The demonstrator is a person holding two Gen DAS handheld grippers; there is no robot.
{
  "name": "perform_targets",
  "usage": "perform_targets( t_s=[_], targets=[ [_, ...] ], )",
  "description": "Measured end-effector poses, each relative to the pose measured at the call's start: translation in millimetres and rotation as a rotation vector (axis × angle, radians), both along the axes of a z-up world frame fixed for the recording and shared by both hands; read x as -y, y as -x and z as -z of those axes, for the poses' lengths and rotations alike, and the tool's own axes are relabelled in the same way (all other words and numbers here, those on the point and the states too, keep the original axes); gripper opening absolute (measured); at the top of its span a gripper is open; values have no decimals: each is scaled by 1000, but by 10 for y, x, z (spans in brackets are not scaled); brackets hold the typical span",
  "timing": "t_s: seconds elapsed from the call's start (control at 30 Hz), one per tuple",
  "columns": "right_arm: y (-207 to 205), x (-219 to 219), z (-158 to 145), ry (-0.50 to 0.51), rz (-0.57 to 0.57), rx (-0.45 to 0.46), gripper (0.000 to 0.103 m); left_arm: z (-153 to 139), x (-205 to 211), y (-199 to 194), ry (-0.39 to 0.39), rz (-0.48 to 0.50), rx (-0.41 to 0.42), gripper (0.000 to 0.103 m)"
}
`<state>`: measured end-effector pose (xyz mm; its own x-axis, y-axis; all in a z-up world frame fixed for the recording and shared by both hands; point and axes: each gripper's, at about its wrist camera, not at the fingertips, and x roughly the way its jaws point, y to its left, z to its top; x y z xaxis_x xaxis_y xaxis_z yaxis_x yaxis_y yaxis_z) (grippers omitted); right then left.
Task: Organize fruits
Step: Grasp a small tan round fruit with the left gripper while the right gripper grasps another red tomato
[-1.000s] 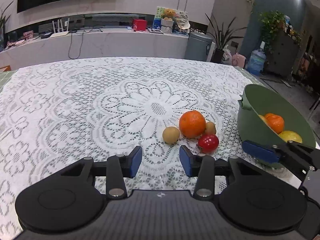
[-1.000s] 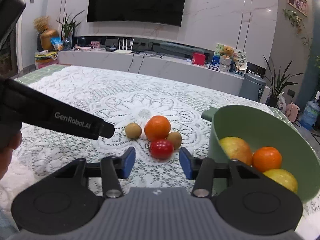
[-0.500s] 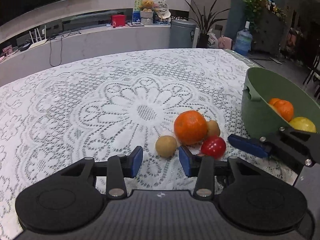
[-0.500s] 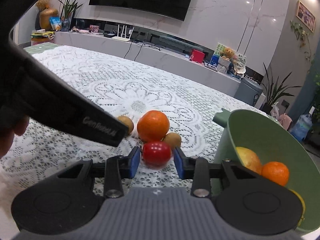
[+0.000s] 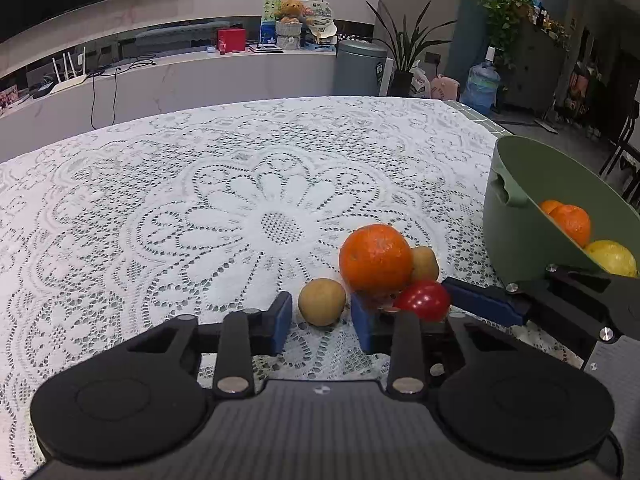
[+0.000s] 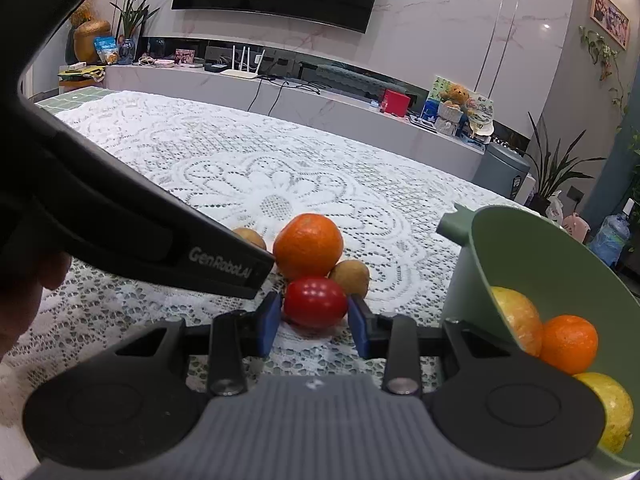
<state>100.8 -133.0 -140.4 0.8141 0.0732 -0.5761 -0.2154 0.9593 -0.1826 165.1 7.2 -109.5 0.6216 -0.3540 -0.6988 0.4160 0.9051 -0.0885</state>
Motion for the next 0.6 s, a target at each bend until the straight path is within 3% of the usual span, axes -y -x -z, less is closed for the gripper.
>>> perform_targets(
  t_s=[0.17,0.6],
  targets=[
    [-17,8,-4,-13,-1,-4,34,-12,-5,18,5,-3,4,29],
    [94,47,-133,-33,-35,7,32,-190,-143,142,50,-47,12,29]
  ],
)
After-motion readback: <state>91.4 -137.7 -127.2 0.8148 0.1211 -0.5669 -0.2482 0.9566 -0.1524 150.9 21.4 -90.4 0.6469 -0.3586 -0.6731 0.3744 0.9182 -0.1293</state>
